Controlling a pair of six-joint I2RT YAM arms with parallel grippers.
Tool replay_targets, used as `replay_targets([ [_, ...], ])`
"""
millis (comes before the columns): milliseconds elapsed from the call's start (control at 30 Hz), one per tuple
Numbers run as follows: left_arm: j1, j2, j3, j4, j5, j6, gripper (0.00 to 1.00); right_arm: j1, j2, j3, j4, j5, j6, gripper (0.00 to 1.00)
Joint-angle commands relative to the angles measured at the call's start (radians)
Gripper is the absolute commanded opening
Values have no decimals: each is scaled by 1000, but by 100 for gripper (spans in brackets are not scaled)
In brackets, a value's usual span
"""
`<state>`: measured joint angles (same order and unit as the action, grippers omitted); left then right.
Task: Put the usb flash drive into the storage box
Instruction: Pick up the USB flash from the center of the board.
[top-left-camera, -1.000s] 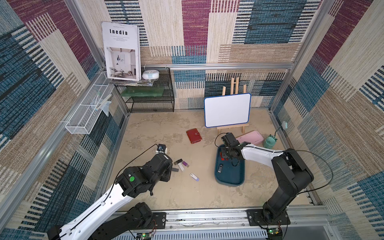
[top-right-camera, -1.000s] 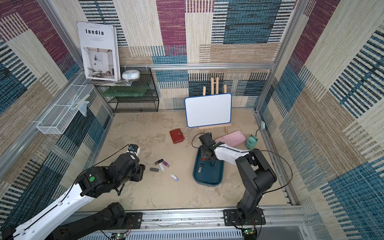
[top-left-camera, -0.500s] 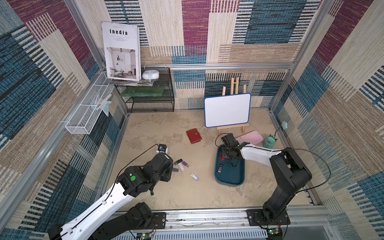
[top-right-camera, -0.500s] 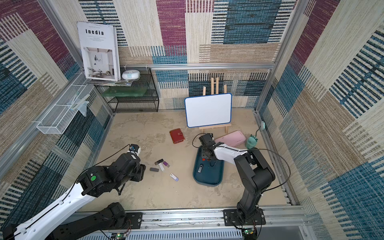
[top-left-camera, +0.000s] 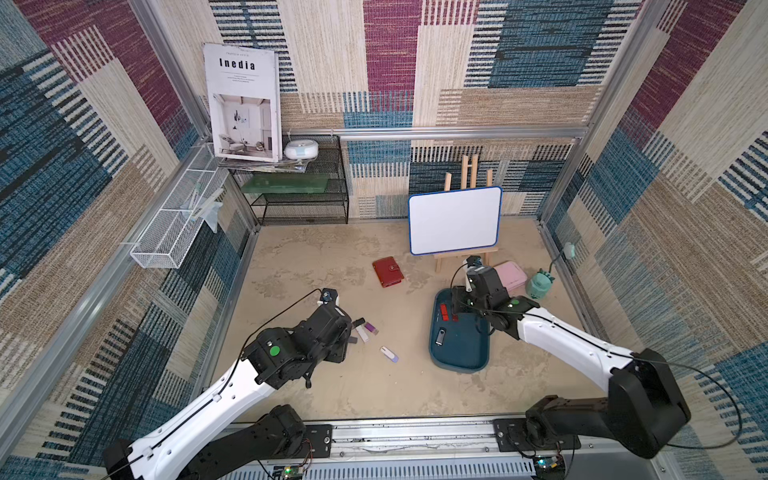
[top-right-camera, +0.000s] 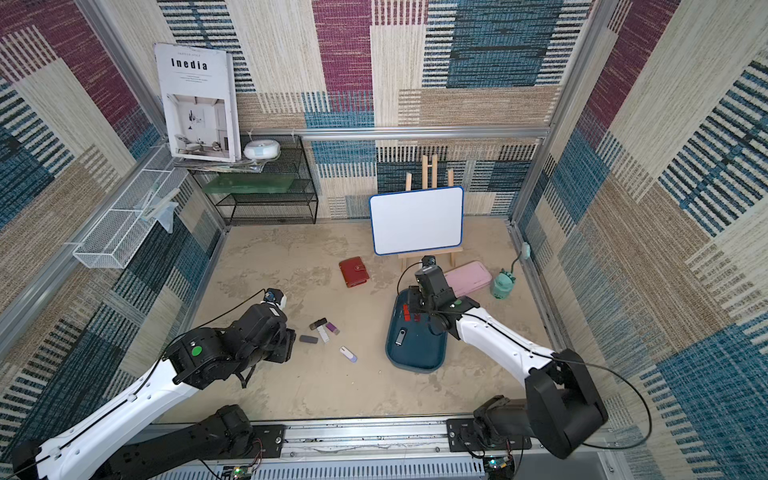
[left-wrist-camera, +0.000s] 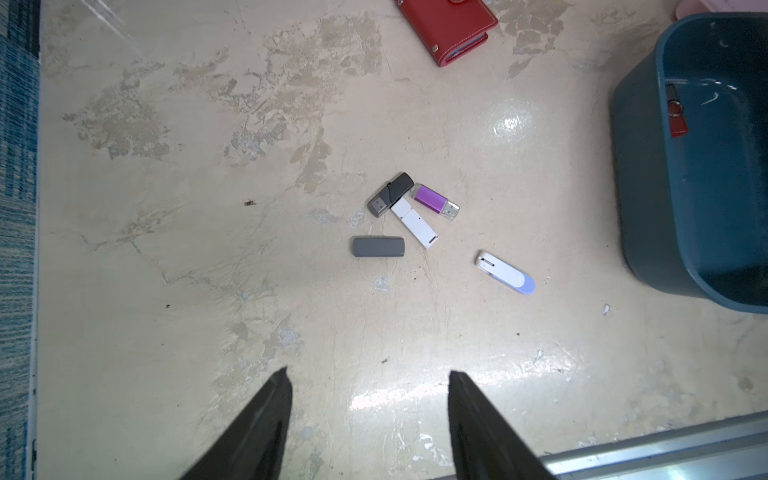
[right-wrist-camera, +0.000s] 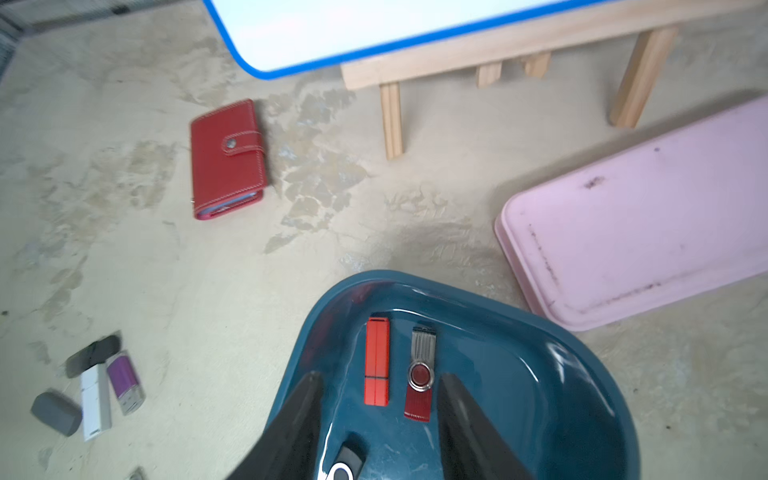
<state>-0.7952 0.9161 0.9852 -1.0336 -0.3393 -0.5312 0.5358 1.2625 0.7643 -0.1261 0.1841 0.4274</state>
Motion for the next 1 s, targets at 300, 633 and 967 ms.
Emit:
replay_targets([
  [300, -93, 249, -168, 405, 274, -288, 60, 1, -356, -321, 427, 55, -104, 54],
  [633, -164, 569, -130, 585, 335, -341, 59, 1, -444, -372, 447, 77, -113, 56],
  [967, -165, 671, -98, 548, 275, -340, 58, 2, -441, -373, 447, 87, -121, 56],
])
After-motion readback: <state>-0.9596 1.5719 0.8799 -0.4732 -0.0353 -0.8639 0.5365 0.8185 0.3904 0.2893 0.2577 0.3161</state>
